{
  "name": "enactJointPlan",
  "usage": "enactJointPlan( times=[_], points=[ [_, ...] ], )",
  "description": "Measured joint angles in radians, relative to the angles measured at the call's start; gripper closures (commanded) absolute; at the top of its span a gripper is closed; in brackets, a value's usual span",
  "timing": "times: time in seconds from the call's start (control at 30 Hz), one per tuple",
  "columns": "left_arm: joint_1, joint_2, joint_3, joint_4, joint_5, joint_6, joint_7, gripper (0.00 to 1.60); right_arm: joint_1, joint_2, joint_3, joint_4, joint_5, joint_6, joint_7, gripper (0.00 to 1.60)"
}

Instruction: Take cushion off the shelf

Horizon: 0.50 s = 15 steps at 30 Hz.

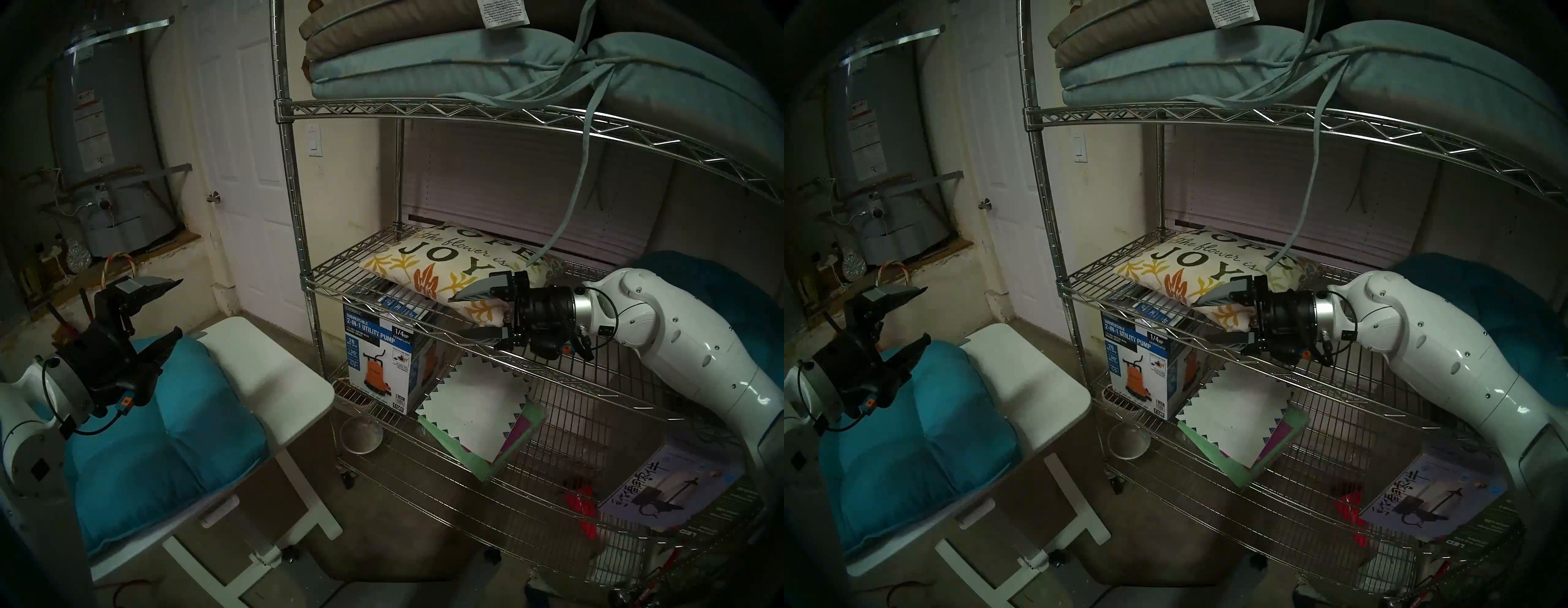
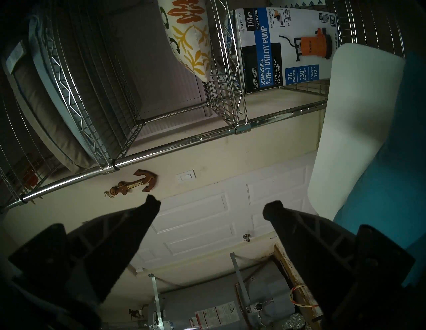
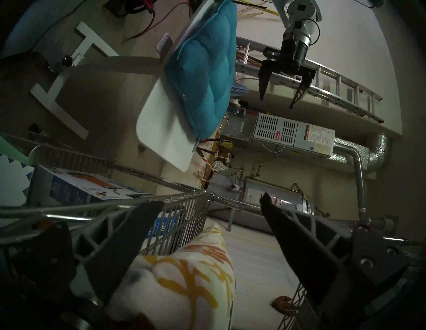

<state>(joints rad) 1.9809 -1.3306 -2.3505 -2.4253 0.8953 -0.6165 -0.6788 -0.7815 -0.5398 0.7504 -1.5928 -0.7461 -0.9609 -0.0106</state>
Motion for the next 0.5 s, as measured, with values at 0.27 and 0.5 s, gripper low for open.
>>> enactJointPlan(
  times=[0.27,0.5],
  points=[
    [-0.003,-0.003,0.0,0.0,0.0,-0.003,-0.003,0.0,0.014,-0.007,-0.012,0.03,-0.092,0.0,-0.051,1.6],
    [-0.005,-0.005,-0.001,0.0,0.0,-0.005,-0.005,0.0,0.026,-0.003,-0.023,0.016,-0.125,0.0,-0.086,1.6]
  ],
)
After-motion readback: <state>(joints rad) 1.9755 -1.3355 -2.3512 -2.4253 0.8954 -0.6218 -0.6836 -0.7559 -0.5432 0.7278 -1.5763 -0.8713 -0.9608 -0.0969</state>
